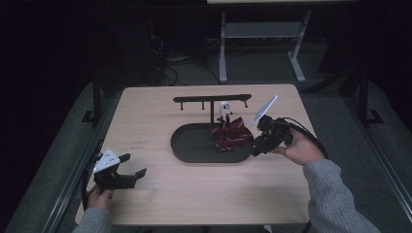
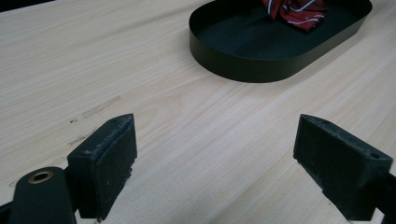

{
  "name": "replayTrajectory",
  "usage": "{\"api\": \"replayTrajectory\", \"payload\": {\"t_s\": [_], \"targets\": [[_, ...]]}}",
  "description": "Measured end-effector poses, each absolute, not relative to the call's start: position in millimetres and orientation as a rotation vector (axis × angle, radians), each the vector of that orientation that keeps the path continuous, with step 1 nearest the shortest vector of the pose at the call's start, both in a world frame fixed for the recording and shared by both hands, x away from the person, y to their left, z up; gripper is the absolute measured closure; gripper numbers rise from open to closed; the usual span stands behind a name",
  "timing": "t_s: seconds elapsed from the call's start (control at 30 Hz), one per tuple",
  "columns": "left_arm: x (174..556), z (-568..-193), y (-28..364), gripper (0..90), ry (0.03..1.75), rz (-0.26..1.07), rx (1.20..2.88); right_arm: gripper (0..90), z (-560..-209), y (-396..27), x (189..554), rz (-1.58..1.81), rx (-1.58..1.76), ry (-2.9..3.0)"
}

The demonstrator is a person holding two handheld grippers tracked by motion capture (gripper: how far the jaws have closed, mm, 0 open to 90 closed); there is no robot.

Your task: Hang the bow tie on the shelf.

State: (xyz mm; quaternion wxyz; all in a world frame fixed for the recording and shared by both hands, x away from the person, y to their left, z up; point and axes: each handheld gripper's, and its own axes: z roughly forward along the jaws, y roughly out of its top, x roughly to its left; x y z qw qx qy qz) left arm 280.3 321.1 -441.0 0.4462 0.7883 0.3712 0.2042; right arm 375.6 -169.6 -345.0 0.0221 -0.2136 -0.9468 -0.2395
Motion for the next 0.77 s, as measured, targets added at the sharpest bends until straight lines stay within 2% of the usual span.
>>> {"api": "replayTrajectory", "payload": {"t_s": [0.37, 0.77], "targets": [[280.1, -440.8, 320.3, 12.9, 0.913, 0.505, 1.963, 51.3, -361.9, -183.2, 356.2, -0.773, -0.689, -2.921], [280.0, -441.1, 318.6, 12.9, 0.905, 0.505, 1.973, 45.4, -391.4, -198.7, 322.2, -0.806, -0.76, -2.911]]}}
